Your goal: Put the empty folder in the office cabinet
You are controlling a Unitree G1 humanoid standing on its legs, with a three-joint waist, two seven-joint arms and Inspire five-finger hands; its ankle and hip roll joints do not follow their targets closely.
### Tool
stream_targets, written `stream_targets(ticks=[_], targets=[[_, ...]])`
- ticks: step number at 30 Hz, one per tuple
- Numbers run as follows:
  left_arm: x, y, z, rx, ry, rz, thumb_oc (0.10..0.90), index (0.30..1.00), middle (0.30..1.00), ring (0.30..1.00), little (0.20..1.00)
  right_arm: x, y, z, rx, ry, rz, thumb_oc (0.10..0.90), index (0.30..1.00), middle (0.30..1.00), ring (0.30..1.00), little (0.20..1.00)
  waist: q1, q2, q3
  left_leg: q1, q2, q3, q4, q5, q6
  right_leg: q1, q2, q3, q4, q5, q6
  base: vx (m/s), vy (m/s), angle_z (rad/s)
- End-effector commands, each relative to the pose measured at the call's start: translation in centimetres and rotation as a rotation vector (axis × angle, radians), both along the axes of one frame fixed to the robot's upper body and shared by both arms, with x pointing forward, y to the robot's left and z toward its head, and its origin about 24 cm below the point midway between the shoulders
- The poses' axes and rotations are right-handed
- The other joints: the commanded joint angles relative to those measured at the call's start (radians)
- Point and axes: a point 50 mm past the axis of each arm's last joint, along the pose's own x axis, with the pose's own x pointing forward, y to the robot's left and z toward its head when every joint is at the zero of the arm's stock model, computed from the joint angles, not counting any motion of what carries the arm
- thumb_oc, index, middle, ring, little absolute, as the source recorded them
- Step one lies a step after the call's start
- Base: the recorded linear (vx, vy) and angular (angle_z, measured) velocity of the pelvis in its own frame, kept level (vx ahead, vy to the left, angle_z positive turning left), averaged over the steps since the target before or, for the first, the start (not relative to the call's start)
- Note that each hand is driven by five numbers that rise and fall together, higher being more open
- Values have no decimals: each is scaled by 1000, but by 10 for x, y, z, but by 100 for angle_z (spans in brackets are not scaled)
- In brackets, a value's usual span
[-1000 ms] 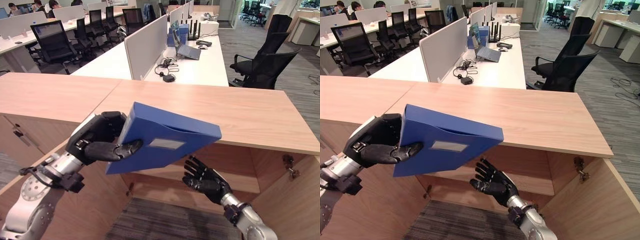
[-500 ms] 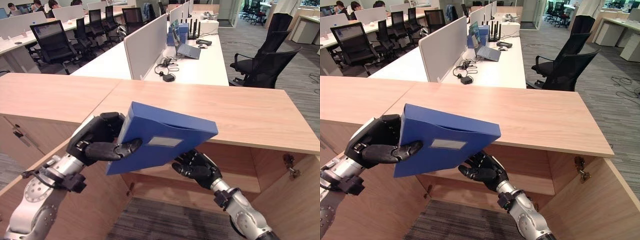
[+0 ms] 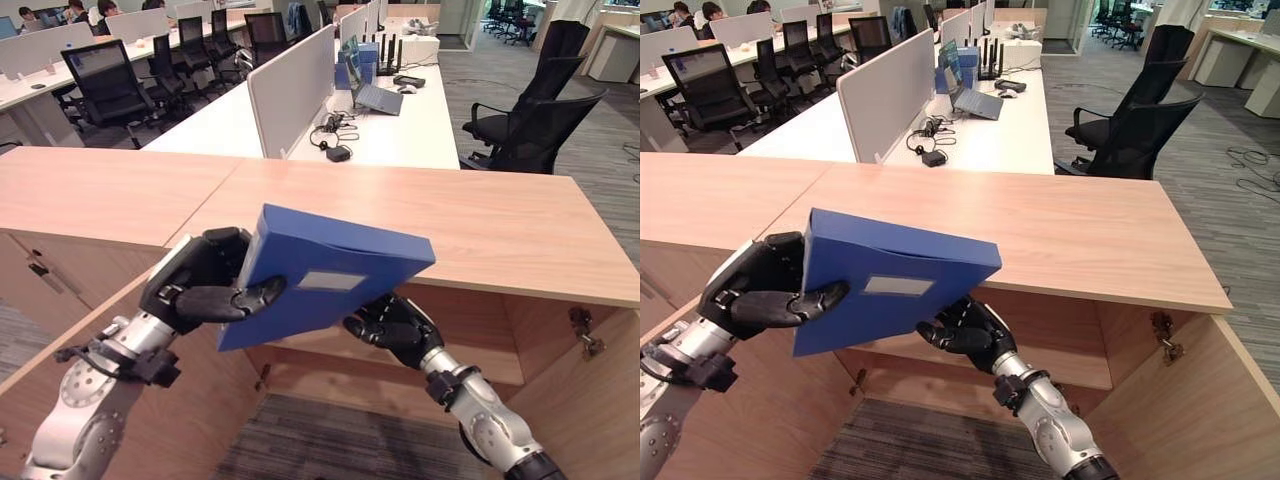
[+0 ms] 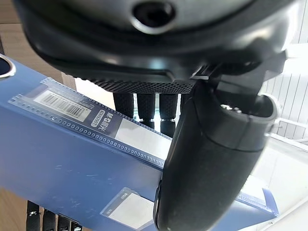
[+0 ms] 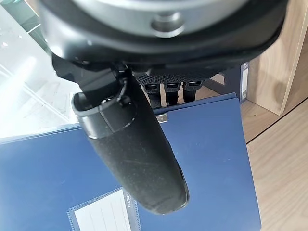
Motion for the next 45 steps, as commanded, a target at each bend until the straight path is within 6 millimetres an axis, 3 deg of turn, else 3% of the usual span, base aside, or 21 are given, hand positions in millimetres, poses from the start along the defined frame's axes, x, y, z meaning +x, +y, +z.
stream_targets(ticks=[1,13,21,30,33,43,45], targets=[[13,-15,20,-82,-126,-100,400,300,300,300,300,21,40,106,223,-474,145,800,900,900,900,900,-8,-22,-20,55,-5,-2,-3,-100,0,22,-23,-44,11,-65,45,0,0,0],[-4,-27,1,-130,-15,-186,400,300,300,300,300,25,22,99,163,-458,66,800,900,900,900,900,-4,-19,-18,60,-9,-5,-3,-111,6,23,-25,-37,11,-69,47,0,0,0],[-12,-28,14,-114,-60,-222,400,300,300,300,300,22,17,83,184,-390,55,800,900,900,900,900,0,-17,-19,64,-11,-7,-3,-112,8,26,-25,-39,11,-70,48,0,0,0],[0,-40,21,-217,-121,-233,400,300,300,300,300,13,48,90,297,-377,197,800,900,900,900,900,-5,-21,-14,62,-12,-7,-3,-110,7,28,-25,-41,11,-71,46,0,0,0],[9,-48,17,-300,-131,-215,400,300,300,300,300,8,67,99,350,-388,284,800,900,900,900,900,-8,-23,-13,62,-12,-4,-3,-109,8,26,-25,-42,11,-70,44,0,0,0],[20,-58,16,-384,-149,-208,400,300,300,300,300,3,89,107,408,-379,402,800,900,900,900,900,-12,-28,-16,60,-11,1,-3,-108,8,20,-24,-35,11,-69,42,0,0,0],[21,-59,16,-395,-151,-202,400,300,300,300,300,2,91,109,417,-382,408,671,707,707,707,707,-12,-28,-16,59,-11,2,-3,-108,8,20,-23,-34,11,-70,41,0,0,0]])
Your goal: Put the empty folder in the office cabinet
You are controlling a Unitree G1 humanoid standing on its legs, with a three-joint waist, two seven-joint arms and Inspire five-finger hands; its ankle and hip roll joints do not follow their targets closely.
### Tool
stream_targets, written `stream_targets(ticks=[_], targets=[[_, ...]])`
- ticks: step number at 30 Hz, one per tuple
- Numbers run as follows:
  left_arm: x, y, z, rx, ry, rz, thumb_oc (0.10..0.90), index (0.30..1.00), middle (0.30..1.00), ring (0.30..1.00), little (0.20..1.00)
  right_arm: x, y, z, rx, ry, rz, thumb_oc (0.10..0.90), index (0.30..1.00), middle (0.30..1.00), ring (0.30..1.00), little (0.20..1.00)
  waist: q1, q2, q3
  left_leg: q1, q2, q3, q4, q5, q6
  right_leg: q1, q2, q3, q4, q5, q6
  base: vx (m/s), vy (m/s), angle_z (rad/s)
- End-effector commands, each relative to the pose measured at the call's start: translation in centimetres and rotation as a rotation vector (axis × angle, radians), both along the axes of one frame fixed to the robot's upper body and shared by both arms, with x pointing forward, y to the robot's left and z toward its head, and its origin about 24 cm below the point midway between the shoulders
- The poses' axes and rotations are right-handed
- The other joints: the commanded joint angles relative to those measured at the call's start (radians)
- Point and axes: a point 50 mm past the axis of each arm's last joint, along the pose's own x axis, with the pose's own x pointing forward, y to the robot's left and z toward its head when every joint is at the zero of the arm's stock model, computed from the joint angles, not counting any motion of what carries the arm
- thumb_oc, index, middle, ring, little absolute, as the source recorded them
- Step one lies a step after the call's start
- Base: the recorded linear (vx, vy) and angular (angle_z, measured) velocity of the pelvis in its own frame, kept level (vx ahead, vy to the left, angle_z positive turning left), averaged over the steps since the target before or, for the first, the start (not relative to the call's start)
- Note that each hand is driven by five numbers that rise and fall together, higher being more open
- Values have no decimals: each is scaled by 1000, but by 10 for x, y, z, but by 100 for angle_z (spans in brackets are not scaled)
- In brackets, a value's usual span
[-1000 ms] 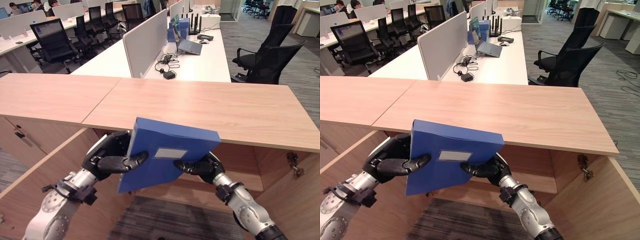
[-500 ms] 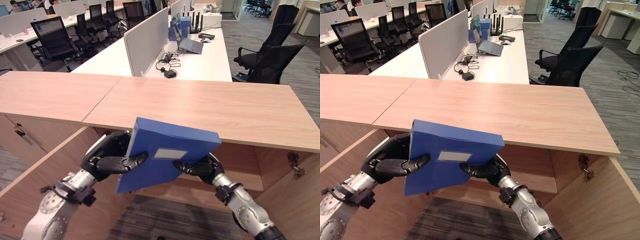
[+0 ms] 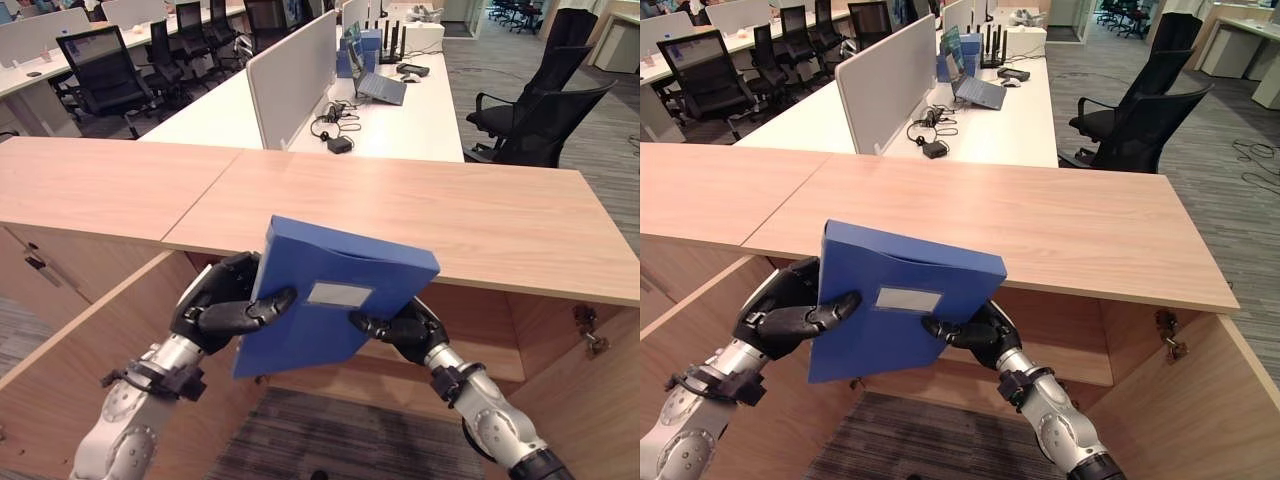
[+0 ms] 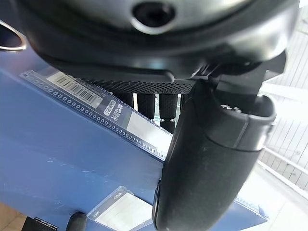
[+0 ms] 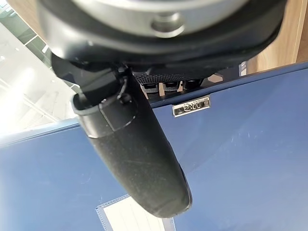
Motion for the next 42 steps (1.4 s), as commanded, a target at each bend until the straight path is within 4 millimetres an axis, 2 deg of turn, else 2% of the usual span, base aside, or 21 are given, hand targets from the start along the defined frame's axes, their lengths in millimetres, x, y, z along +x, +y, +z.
stream_targets(ticks=[1,2,3,16,32,33,34,38,39,41,42], targets=[[24,-44,55,-197,-333,-161,400,300,300,300,300,1,93,107,377,-413,399,552,528,528,528,528,-12,-24,-42,62,-10,5,-6,-109,7,20,-22,-31,11,-70,41,0,0,0],[24,-44,55,-204,-335,-154,400,300,300,300,300,1,94,107,383,-410,400,488,432,432,432,432,-12,-24,-42,62,-10,5,-6,-109,7,19,-22,-31,11,-70,41,0,0,0],[24,-45,52,-237,-330,-139,400,300,300,300,300,0,96,111,403,-420,409,400,300,300,300,300,-12,-25,-42,61,-10,6,-6,-109,7,18,-21,-30,11,-70,40,0,0,0],[23,-38,43,-261,-310,-67,400,300,300,300,300,0,95,112,450,-398,410,400,300,300,300,300,-7,-29,-46,63,-10,5,-6,-111,6,20,-19,-31,11,-72,39,0,0,0],[20,-30,29,-229,-263,-22,400,300,300,300,300,-10,88,82,314,-298,486,400,300,300,300,300,-9,-34,-45,56,-13,-8,-6,-107,5,18,-22,-36,11,-71,39,0,0,0],[19,-26,24,-207,-247,5,502,453,453,453,453,-9,82,76,260,-288,488,400,300,300,300,300,-8,-35,-45,55,-13,-9,-6,-107,4,17,-22,-36,11,-71,40,5,5,3],[18,-24,22,-191,-243,20,800,900,900,900,900,-9,80,73,234,-282,485,400,300,300,300,300,-7,-36,-45,54,-14,-10,-6,-107,4,17,-22,-37,11,-71,40,0,0,0],[17,-15,11,-113,-198,77,800,900,900,900,900,-5,67,62,140,-260,466,400,300,300,300,300,-2,-39,-44,51,-14,-13,-6,-106,4,16,-22,-39,11,-71,40,0,0,0],[14,-9,3,-61,-165,113,800,900,900,900,900,-3,58,56,82,-246,448,400,300,300,300,300,2,-41,-43,50,-14,-16,-6,-106,4,16,-23,-43,11,-71,41,0,0,0],[13,-5,-3,-52,-141,129,800,900,900,900,900,-2,53,54,65,-243,437,400,300,300,300,300,3,-42,-42,49,-13,-16,-6,-106,3,15,-23,-44,11,-70,42,0,0,0],[10,3,-13,0,-108,170,800,900,900,900,900,-1,47,50,38,-236,417,400,300,300,300,300,6,-46,-40,48,-14,-17,-6,-106,3,15,-23,-45,11,-71,43,21,5,3]])
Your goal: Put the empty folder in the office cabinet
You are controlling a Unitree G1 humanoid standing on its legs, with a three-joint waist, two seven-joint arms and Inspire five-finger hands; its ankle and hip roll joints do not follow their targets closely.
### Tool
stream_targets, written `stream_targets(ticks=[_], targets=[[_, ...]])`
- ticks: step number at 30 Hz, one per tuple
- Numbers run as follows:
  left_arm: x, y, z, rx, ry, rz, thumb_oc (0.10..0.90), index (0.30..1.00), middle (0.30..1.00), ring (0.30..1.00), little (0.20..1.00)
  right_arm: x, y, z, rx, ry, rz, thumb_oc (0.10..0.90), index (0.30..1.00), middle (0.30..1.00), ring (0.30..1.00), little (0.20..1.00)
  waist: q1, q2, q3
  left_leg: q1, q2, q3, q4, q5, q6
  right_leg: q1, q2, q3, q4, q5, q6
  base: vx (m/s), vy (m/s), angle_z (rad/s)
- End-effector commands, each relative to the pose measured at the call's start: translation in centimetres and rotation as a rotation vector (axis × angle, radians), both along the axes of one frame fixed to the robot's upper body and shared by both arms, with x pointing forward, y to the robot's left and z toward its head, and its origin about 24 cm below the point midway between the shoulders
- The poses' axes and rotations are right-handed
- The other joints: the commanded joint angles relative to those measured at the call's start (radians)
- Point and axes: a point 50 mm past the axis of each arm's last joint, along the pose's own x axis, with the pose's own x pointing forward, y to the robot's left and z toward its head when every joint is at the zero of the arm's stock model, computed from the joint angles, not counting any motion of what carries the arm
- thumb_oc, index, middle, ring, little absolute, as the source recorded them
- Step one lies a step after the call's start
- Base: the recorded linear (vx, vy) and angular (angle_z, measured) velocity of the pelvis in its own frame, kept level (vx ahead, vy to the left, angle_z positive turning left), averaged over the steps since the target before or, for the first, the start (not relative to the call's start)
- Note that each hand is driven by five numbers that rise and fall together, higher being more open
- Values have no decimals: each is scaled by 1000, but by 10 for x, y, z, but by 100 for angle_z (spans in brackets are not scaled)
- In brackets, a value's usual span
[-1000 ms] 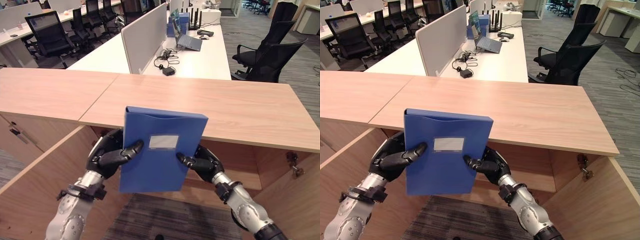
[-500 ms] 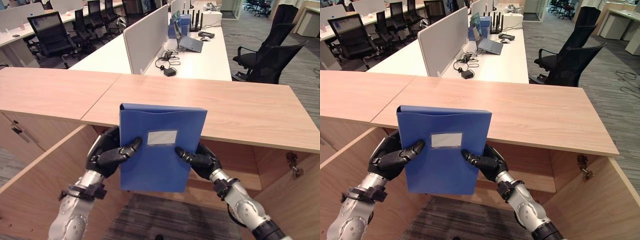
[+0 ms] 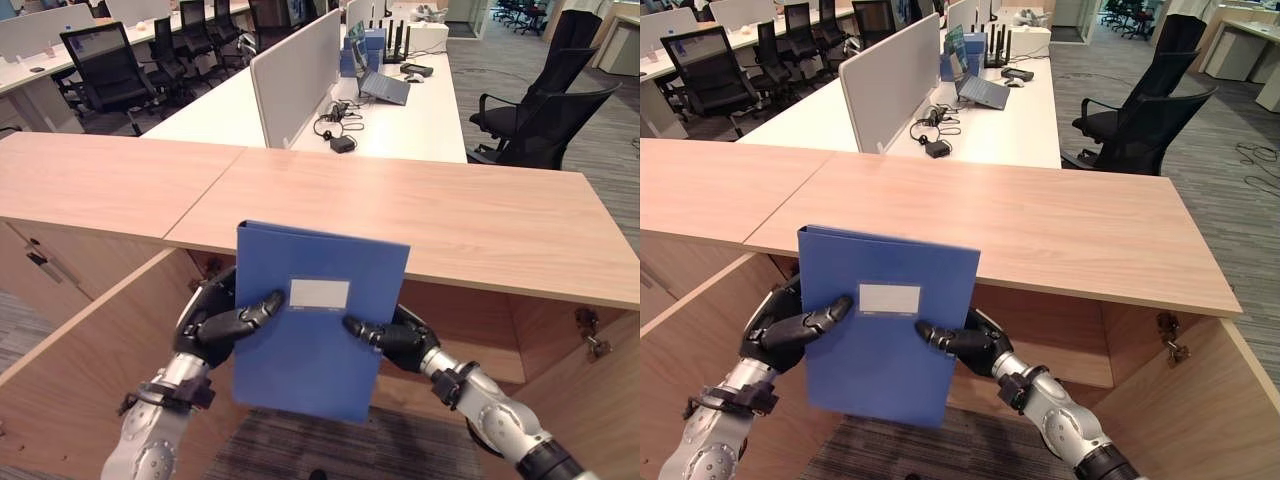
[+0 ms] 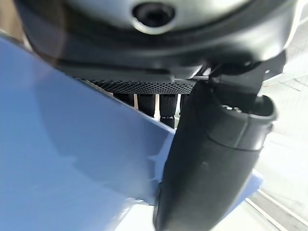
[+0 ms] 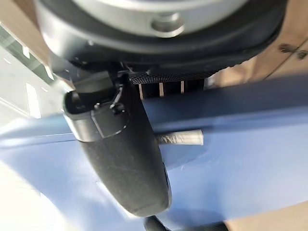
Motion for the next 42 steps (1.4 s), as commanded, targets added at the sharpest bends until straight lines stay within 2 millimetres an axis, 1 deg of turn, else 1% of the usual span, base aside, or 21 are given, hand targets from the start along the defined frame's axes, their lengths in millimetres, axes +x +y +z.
stream_targets(ticks=[1,4,6,7,8,12,13,14,15,18,20,21,22,26,29,33,35,37,38,40,42], targets=[[19,2,27,97,-184,-1,800,900,900,900,900,5,43,59,172,-296,223,400,300,300,300,300,0,-36,-41,52,-13,-5,-4,-108,0,12,-26,-42,11,-75,48,0,0,0],[11,15,8,149,-98,55,800,900,900,900,900,4,38,56,146,-294,216,400,300,300,300,300,6,-39,-40,48,-12,-6,-4,-108,-1,10,-27,-44,11,-75,49,0,0,0],[-4,33,-32,240,102,132,800,900,900,900,900,4,33,49,120,-274,201,400,300,300,300,300,14,-40,-38,43,-12,-6,-4,-106,-1,6,-28,-47,11,-73,50,15,1,7],[-4,33,-32,240,102,132,800,900,900,900,900,4,33,49,120,-274,201,400,300,300,300,300,14,-40,-38,43,-12,-6,-4,-106,-1,6,-28,-47,11,-73,50,-1,3,7],[-16,41,-54,286,218,154,800,900,900,900,900,5,31,46,107,-270,187,400,300,300,300,300,17,-39,-34,38,-12,-7,-4,-104,0,1,-28,-48,11,-72,51,-11,4,6],[-50,50,-102,384,475,152,800,900,900,900,900,3,27,38,75,-256,174,400,300,300,300,300,24,-40,-31,30,-12,-8,-4,-101,0,-4,-28,-55,11,-72,54,-1,3,2],[-50,50,-102,384,475,151,800,900,900,900,900,3,27,38,75,-257,174,400,300,300,300,300,24,-40,-31,30,-12,-8,-4,-101,0,-4,-28,-55,11,-72,54,0,0,0],[-68,48,-124,441,608,118,800,900,900,900,900,2,23,28,67,-218,145,400,300,300,300,300,25,-41,-29,26,-12,-10,-4,-100,1,-6,-28,-59,11,-72,55,-1,-1,3],[-67,48,-124,441,607,118,800,900,900,900,900,2,23,28,67,-219,144,400,300,300,300,300,25,-41,-29,26,-12,-10,-4,-100,1,-6,-28,-59,11,-72,55,-2,4,5],[-104,33,-171,500,881,62,800,900,900,900,900,-4,23,-1,60,-105,83,400,300,300,300,300,25,-45,-23,17,-14,-22,-4,-98,0,-9,-27,-67,11,-75,55,8,-4,5],[-117,24,-185,523,972,36,800,900,900,900,900,-8,23,-14,75,-44,33,400,300,300,300,300,24,-47,-23,14,-15,-31,-4,-98,-1,-9,-28,-71,11,-78,55,24,-5,31],[-127,19,-194,508,1044,45,800,900,900,900,900,-11,22,-30,114,38,-43,400,300,300,300,300,25,-50,-22,9,-16,-37,-4,-96,-2,-10,-28,-77,11,-80,54,34,-18,36],[-138,10,-202,517,1122,35,800,900,900,900,900,-7,3,-63,190,212,-375,400,300,300,300,300,31,-53,-13,-6,-16,-48,-4,-93,-1,-20,-27,-87,11,-79,52,34,-19,29],[-144,10,-205,528,1156,43,800,900,900,900,900,-2,-13,-76,247,297,-585,400,300,300,300,300,38,-50,-5,-17,-18,-54,-4,-93,-2,-27,-25,-94,11,-80,52,5,-9,13],[-144,10,-206,538,1170,52,800,900,900,900,900,11,-57,-86,357,388,-963,400,300,300,300,300,55,-26,24,-53,-20,-84,-4,-83,-8,-47,-27,-116,11,-84,51,-23,-13,13],[-138,8,-205,553,1150,35,800,900,900,900,900,22,-86,-80,423,380,-1145,400,300,300,300,300,64,-5,39,-76,-24,-103,-4,-76,-11,-63,-26,-131,11,-87,49,-30,-2,20],[-133,7,-204,568,1127,16,800,900,900,900,900,33,-117,-65,499,339,-1301,400,300,300,300,300,76,19,55,-93,-24,-116,-4,-77,-16,-75,-25,-141,13,-94,48,-19,-3,18],[-131,6,-203,573,1117,10,800,900,900,900,900,37,-129,-59,523,316,-1349,400,300,300,300,300,78,27,60,-100,-25,-121,-4,-75,-17,-80,-25,-145,13,-96,48,-19,-6,14],[-123,5,-202,584,1087,-7,800,900,900,900,900,41,-154,-45,574,272,-1461,400,300,300,300,300,82,46,72,-120,-27,-133,-4,-69,-19,-93,-29,-154,16,-99,48,-34,-3,21],[-114,2,-200,605,1052,-36,800,900,900,900,900,46,-180,-26,637,218,-1561,400,300,300,300,300,85,67,81,-140,-34,-147,-4,-63,-21,-112,-35,-168,20,-101,49,-56,10,26],[-108,-1,-198,610,1026,-54,800,900,900,900,900,49,-191,-16,666,189,-1596,400,300,300,300,300,87,79,86,-151,-36,-152,-4,-61,-22,-121,-39,-173,24,-102,50,-31,16,27]])
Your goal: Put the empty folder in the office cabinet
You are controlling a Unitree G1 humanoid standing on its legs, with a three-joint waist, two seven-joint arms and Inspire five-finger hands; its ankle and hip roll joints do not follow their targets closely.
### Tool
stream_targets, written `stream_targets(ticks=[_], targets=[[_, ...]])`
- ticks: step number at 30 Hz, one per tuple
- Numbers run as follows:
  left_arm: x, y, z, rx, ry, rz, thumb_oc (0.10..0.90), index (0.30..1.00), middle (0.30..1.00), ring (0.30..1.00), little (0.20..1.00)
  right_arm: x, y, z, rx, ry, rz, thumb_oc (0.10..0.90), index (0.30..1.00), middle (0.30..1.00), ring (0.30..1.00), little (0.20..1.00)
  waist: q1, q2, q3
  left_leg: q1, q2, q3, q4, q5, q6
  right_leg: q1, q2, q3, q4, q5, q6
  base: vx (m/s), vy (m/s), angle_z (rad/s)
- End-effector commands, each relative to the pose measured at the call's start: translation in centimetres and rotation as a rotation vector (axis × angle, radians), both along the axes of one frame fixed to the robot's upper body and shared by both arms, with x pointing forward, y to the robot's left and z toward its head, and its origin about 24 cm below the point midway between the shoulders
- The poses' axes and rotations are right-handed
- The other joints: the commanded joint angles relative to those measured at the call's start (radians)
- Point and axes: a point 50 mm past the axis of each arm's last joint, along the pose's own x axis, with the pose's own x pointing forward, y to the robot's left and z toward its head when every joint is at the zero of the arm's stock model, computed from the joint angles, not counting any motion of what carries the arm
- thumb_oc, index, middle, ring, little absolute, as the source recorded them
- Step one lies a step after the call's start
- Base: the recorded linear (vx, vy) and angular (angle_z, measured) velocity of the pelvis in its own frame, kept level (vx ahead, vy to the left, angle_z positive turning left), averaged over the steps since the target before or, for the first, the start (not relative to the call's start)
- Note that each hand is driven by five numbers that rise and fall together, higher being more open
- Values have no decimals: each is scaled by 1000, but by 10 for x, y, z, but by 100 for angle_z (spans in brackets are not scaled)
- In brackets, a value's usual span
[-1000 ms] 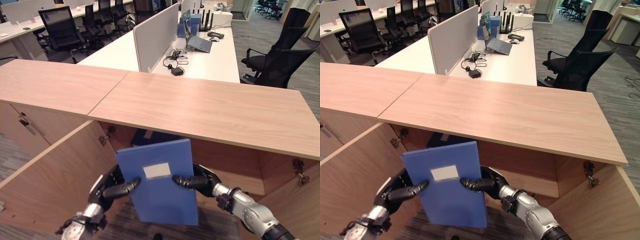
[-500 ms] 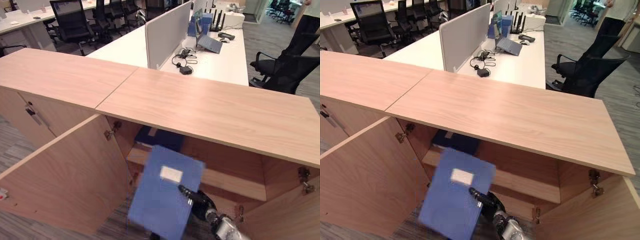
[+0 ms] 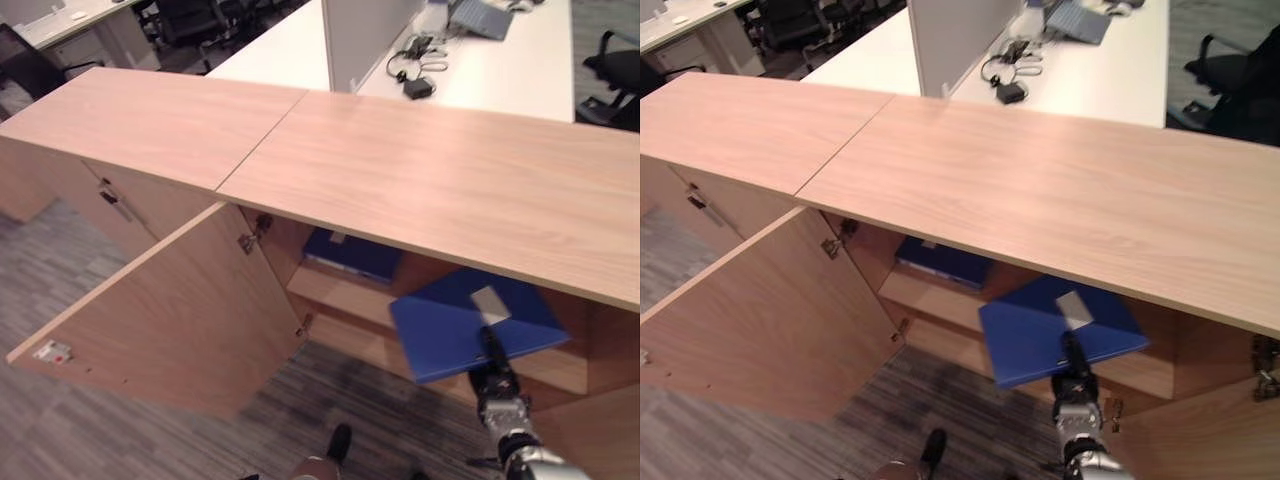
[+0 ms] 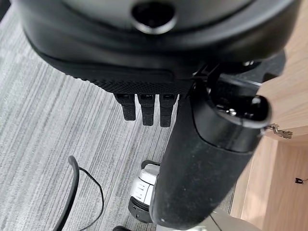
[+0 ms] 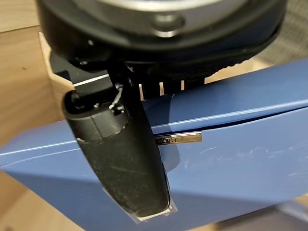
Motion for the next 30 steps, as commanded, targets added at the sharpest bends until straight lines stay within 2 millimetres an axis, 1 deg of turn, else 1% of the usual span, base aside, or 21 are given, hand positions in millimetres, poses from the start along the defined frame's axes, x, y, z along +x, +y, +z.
stream_targets(ticks=[1,2,5,8,12,14,15,16,17,18,19,20,21,22,25,26,28,30], targets=[[49,2,14,26,-153,-101,800,900,900,900,900,46,-56,93,-86,-306,-247,400,300,300,300,300,23,-4,40,51,-26,29,-2,-128,-3,-9,-59,5,27,-103,57,-15,21,32],[51,2,14,24,-155,-102,800,900,900,900,900,47,-57,94,-88,-309,-248,400,300,300,300,300,24,-2,40,49,-25,29,-2,-128,-3,-12,-60,5,29,-103,57,-20,34,24],[65,-8,20,-19,-214,-147,800,900,900,900,900,58,-78,134,-128,-370,-288,400,300,300,300,300,34,25,42,24,-33,35,-3,-121,-5,-39,-72,6,31,-99,62,-13,30,6],[76,-17,25,-60,-262,-186,800,900,900,900,900,63,-95,170,-165,-437,-315,400,300,300,300,300,39,51,41,1,-43,40,-3,-117,-8,-61,-85,13,27,-93,68,2,20,2],[85,-30,31,-105,-311,-240,800,900,900,900,900,68,-111,217,-230,-480,-326,400,300,300,300,300,49,88,45,-27,-51,62,-3,-115,-9,-108,-100,31,37,-88,72,9,35,-1],[86,-33,32,-112,-317,-255,800,900,900,900,900,69,-117,239,-263,-493,-334,400,300,300,300,300,55,105,53,-44,-51,78,-1,-113,-6,-140,-107,48,58,-92,71,17,33,-20],[86,-33,33,-111,-317,-259,800,900,900,900,900,71,-116,247,-267,-504,-325,400,300,300,300,300,58,111,58,-53,-50,86,2,-112,-5,-157,-111,56,72,-95,70,7,17,-17],[87,-33,33,-113,-319,-258,800,900,900,900,900,72,-116,248,-268,-505,-324,400,300,300,300,300,59,112,58,-55,-49,88,2,-112,-5,-162,-112,58,76,-97,70,-9,1,-12],[89,-31,34,-106,-323,-262,800,900,900,900,900,75,-115,263,-300,-516,-304,400,300,300,300,300,62,119,74,-81,-47,102,24,-114,-1,-201,-120,74,117,-105,66,-29,-6,-31],[91,-30,36,-101,-330,-265,800,900,900,900,900,77,-114,276,-320,-532,-294,400,300,300,300,300,68,122,83,-114,-48,116,59,-129,1,-239,-129,88,152,-115,64,-25,-11,-44],[92,-29,36,-95,-335,-268,800,900,900,900,900,80,-112,282,-330,-536,-283,400,300,300,300,300,68,124,90,-138,-50,127,86,-138,2,-270,-135,101,179,-121,62,-12,-10,-46],[92,-29,36,-95,-336,-267,800,900,900,900,900,80,-112,282,-331,-537,-282,400,300,300,300,300,70,123,89,-142,-51,128,89,-140,2,-274,-136,103,182,-123,62,-19,4,-34],[94,-27,39,-91,-345,-269,800,900,900,900,900,81,-111,291,-347,-547,-276,400,300,300,300,300,71,127,98,-170,-53,138,120,-149,3,-311,-142,112,217,-129,60,72,-24,-28],[99,-25,43,-88,-371,-266,800,900,900,900,900,83,-109,311,-382,-572,-273,400,300,300,300,300,74,130,99,-209,-57,149,168,-183,0,-373,-150,143,280,-164,61,85,-37,-23],[102,-22,46,-97,-386,-263,800,900,900,900,900,81,-110,335,-439,-596,-265,400,300,300,300,300,76,132,96,-264,-62,156,224,-204,-2,-459,-157,165,374,-197,58,68,-32,-5],[104,-20,48,-93,-391,-262,800,900,900,900,900,81,-108,348,-470,-608,-256,400,300,300,300,300,77,132,97,-298,-69,160,260,-216,-5,-503,-163,174,425,-215,57,35,-28,11],[103,-16,47,-74,-388,-250,800,900,900,900,900,78,-110,358,-491,-614,-262,400,300,300,300,300,74,134,99,-343,-76,163,309,-237,-9,-564,-171,185,497,-243,53,48,-41,14],[103,-11,48,-58,-385,-238,800,900,900,900,900,75,-112,367,-511,-627,-264,400,300,300,300,300,73,130,98,-387,-79,163,358,-250,-12,-610,-176,192,564,-265,51,73,-62,19]])
